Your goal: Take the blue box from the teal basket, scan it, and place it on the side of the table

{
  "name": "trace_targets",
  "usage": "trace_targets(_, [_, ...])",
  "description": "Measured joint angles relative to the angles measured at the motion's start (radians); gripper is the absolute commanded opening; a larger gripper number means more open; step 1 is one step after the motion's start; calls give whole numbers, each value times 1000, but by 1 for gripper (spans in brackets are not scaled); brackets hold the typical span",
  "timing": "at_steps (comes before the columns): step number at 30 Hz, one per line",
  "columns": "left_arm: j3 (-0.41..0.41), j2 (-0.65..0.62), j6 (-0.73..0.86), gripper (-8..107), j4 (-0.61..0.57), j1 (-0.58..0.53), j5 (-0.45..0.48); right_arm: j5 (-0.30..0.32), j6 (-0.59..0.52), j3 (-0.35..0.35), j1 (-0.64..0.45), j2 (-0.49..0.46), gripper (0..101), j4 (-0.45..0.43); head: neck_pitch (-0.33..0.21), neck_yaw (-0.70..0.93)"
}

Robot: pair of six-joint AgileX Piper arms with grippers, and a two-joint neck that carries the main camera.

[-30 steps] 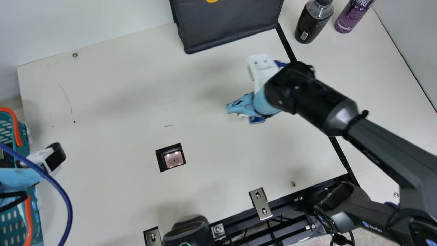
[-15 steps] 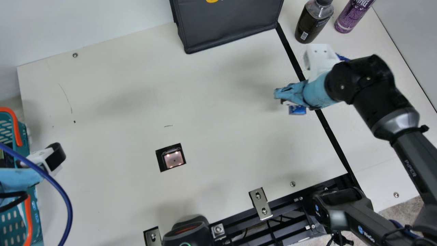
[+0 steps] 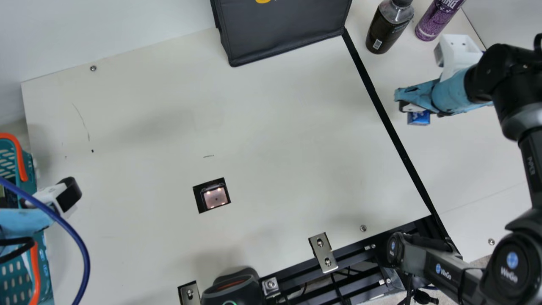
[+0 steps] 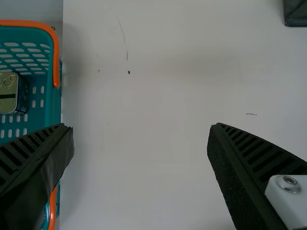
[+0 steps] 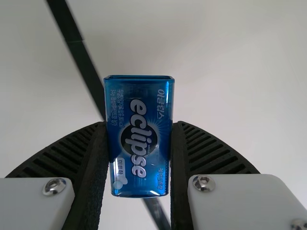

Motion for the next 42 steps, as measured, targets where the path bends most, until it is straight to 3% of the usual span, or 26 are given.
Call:
trace_targets(7, [0,0,0,90,0,0,0,-11,-107,-88,-77,92,0,-34,0,0])
trace_targets(21, [0,0,0,90,0,0,0,-48,-219,-260,-121,284,0,-115,0,0])
trace_targets(42, [0,0,0,90,0,0,0,-89,-438,-420,-179,498,0,-42,0,0])
